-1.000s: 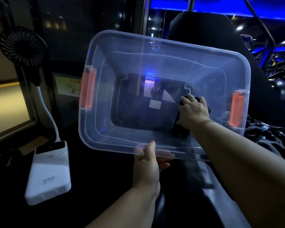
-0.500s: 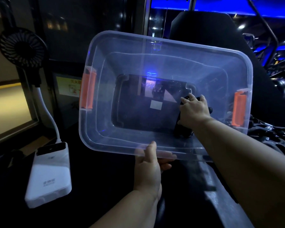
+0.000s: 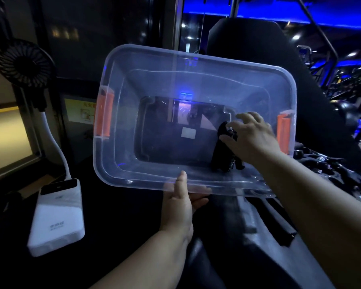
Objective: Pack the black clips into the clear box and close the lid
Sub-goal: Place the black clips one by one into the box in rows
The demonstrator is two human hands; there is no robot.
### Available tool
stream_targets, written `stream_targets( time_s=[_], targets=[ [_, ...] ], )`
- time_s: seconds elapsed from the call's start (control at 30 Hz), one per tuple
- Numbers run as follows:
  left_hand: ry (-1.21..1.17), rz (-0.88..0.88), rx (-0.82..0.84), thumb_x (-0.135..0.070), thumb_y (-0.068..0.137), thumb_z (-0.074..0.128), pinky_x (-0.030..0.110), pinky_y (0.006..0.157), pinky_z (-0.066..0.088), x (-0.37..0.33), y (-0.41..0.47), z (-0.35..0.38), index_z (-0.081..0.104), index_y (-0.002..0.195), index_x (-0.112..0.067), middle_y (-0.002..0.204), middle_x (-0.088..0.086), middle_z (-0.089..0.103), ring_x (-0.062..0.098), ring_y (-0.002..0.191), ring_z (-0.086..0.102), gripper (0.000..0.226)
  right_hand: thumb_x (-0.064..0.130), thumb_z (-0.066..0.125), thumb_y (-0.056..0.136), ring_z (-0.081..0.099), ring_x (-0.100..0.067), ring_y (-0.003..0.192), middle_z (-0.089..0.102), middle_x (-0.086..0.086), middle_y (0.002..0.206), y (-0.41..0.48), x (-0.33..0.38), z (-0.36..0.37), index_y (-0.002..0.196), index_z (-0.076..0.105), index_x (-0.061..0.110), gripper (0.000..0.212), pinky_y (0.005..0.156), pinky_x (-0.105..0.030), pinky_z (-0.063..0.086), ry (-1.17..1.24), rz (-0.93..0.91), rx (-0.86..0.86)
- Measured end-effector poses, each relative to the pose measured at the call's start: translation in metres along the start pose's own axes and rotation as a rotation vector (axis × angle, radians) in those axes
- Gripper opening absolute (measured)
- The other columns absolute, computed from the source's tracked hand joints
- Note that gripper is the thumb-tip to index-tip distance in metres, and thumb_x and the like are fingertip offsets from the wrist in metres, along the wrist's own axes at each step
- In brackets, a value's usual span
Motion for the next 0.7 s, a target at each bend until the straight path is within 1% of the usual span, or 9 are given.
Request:
stream_targets(
  time_s=[0.07,0.13,0.17,0.23,0.33,0.43,0.53,0.6,0.7],
  targets=[
    [-0.008,0.002,-0.005,-0.035,0.098,0.045,0.023,0.05,0.053,0.001,0.001,0.0,0.051,0.1,-0.015,0.062,0.005,0.068,0.015,0.056,0.067,0.021,0.041,0.06,0.087,0.053,-0.033,0.109,0.063,-0.006,0.114,-0.023,-0.004,-0.024,0.105,0.07,0.019,0.03,0.088,-0.039,0.044,0.228,-0.058,-0.252],
    [-0.004,0.006,-0.003,-0.036,0.098,0.044,0.024,0.051,0.053,0.002,0.001,0.001,0.05,0.102,-0.015,0.064,0.008,0.068,0.017,0.058,0.067,0.023,0.027,0.061,0.088,0.058,-0.027,0.088,0.066,-0.007,0.093,-0.053,-0.016,-0.042,0.092,0.071,0.011,0.019,0.079,-0.033,0.045,0.36,-0.089,-0.483],
    [0.0,0.011,-0.002,-0.036,0.099,0.043,0.024,0.052,0.053,0.002,0.001,0.001,0.048,0.102,-0.015,0.063,0.01,0.068,0.018,0.058,0.067,0.022,0.023,0.06,0.089,0.057,-0.024,0.081,0.064,-0.006,0.086,-0.068,-0.024,-0.047,0.088,0.07,0.008,0.018,0.075,-0.032,0.045,0.402,-0.059,-0.55],
    [0.01,0.024,-0.001,-0.036,0.099,0.042,0.024,0.052,0.053,0.003,0.001,0.002,0.047,0.1,-0.016,0.061,0.011,0.067,0.018,0.058,0.066,0.02,0.025,0.055,0.091,0.054,-0.02,0.073,0.057,0.0,0.082,-0.097,-0.042,-0.047,0.084,0.067,0.006,0.024,0.067,-0.025,0.042,0.494,0.068,-0.58],
    [0.017,0.036,-0.005,-0.037,0.099,0.042,0.024,0.051,0.053,0.003,0.001,0.002,0.046,0.098,-0.019,0.06,0.009,0.066,0.017,0.057,0.067,0.019,0.039,0.046,0.09,0.054,-0.017,0.079,0.057,0.006,0.082,-0.127,-0.07,-0.029,0.087,0.066,0.011,0.034,0.068,-0.022,0.034,0.573,0.245,-0.427],
    [0.025,0.051,-0.009,-0.037,0.099,0.042,0.023,0.05,0.053,0.004,0.001,0.002,0.046,0.097,-0.019,0.058,0.008,0.066,0.017,0.055,0.067,0.018,0.047,0.042,0.089,0.056,-0.019,0.082,0.063,0.002,0.082,-0.147,-0.089,-0.007,0.089,0.064,0.019,0.036,0.071,-0.03,0.037,0.602,0.356,-0.188],
    [0.039,0.062,-0.009,-0.036,0.1,0.041,0.023,0.049,0.053,0.004,-0.001,0.002,0.047,0.097,-0.02,0.057,0.006,0.066,0.016,0.055,0.067,0.017,0.041,0.049,0.095,0.058,-0.022,0.086,0.064,0.0,0.086,-0.164,-0.094,0.007,0.091,0.061,0.022,0.023,0.07,-0.029,0.036,0.589,0.464,0.022],
    [0.053,0.067,-0.011,-0.036,0.1,0.041,0.023,0.05,0.053,0.004,-0.001,0.002,0.047,0.096,-0.02,0.058,0.005,0.067,0.015,0.055,0.067,0.017,0.039,0.051,0.095,0.059,-0.022,0.089,0.063,-0.001,0.089,-0.169,-0.089,0.013,0.096,0.062,0.021,0.022,0.07,-0.028,0.035,0.553,0.535,0.16],
    [0.08,0.07,-0.018,-0.037,0.1,0.04,0.024,0.052,0.053,0.004,-0.001,0.001,0.048,0.096,-0.021,0.06,0.004,0.067,0.016,0.057,0.067,0.018,0.058,0.049,0.087,0.059,-0.019,0.097,0.061,0.004,0.097,-0.171,-0.08,0.017,0.099,0.06,0.028,0.035,0.082,-0.034,0.044,0.465,0.556,0.287]
  ],
)
Point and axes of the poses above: each hand's wrist, its own y-axis towards the middle knuckle, its own z-axis out of the palm, x = y × z, the point moved 3 cm from there along y, towards the middle knuckle
